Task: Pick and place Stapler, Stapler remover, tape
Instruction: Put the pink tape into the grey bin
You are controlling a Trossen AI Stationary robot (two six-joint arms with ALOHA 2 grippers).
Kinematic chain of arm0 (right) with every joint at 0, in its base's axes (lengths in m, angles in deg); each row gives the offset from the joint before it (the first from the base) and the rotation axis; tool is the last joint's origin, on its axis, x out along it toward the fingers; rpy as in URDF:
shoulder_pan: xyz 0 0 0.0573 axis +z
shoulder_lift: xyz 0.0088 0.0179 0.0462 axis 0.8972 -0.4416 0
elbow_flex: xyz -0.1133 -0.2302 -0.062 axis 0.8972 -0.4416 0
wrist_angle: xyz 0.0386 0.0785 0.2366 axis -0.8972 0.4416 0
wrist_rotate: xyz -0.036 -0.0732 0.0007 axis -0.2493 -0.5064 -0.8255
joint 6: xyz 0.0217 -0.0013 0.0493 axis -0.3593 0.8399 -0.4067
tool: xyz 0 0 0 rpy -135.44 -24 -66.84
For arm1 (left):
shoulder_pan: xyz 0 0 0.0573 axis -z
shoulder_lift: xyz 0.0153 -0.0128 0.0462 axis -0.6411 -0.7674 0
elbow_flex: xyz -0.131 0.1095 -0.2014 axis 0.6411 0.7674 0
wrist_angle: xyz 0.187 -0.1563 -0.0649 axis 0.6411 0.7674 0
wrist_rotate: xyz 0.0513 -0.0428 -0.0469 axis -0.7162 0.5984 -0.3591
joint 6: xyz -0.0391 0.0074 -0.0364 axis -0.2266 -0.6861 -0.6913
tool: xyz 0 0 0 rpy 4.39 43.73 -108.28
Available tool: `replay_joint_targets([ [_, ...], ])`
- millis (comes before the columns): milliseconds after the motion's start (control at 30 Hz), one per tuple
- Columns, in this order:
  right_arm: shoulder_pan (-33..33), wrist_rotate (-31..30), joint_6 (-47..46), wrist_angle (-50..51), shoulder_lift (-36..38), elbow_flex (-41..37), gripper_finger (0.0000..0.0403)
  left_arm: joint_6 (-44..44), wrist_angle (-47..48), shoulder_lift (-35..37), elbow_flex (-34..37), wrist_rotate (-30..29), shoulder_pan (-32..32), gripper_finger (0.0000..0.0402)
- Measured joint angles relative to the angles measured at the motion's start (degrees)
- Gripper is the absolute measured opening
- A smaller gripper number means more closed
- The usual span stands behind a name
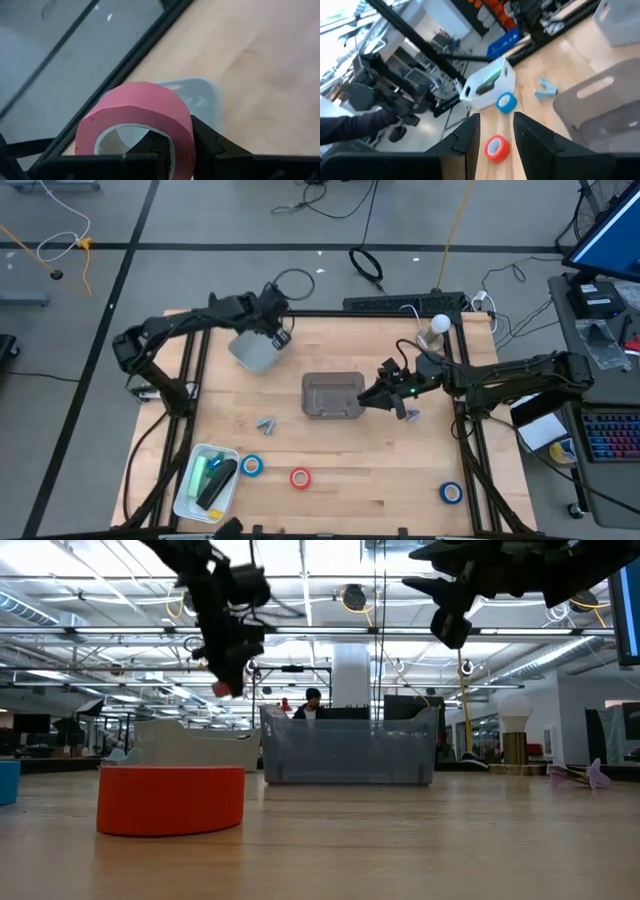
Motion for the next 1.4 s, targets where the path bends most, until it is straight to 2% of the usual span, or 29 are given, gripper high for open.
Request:
replay_joint_targets([
  [100,0.00,-1.91,0.02,0.83,1.27,0.00,0.0109,-0.47,1.79,-2.35,0.01,3.30,-4.73,0.0036],
  [233,0.00,-4.10,0.02,1.05,1.94,-0.04,0.0106,-1.06,3.22,-5.42,0.03,5.86,-7.27,0.0036],
  [400,-0.03,-6.32,0.09,1.24,1.92,-0.02,0.0105,-1.21,2.94,-8.62,0.03,5.86,-7.38,0.0036],
  [733,-0.04,-6.39,0.11,1.46,1.92,-0.02,0.0104,-1.91,2.47,-13.70,0.03,7.91,-7.65,0.0036],
  [833,-0.04,-6.39,0.09,1.47,1.92,-0.02,0.0102,-1.95,1.68,-15.21,0.03,8.70,-7.90,0.0051],
  [1000,-0.04,-6.25,0.08,1.46,1.90,-0.02,0.0100,-1.96,0.77,-15.88,0.03,8.69,-8.32,0.0075],
  [1400,-0.04,-6.19,0.11,1.46,1.90,-0.02,0.0100,-2.08,0.74,-15.88,0.03,9.11,-8.17,0.0082],
])
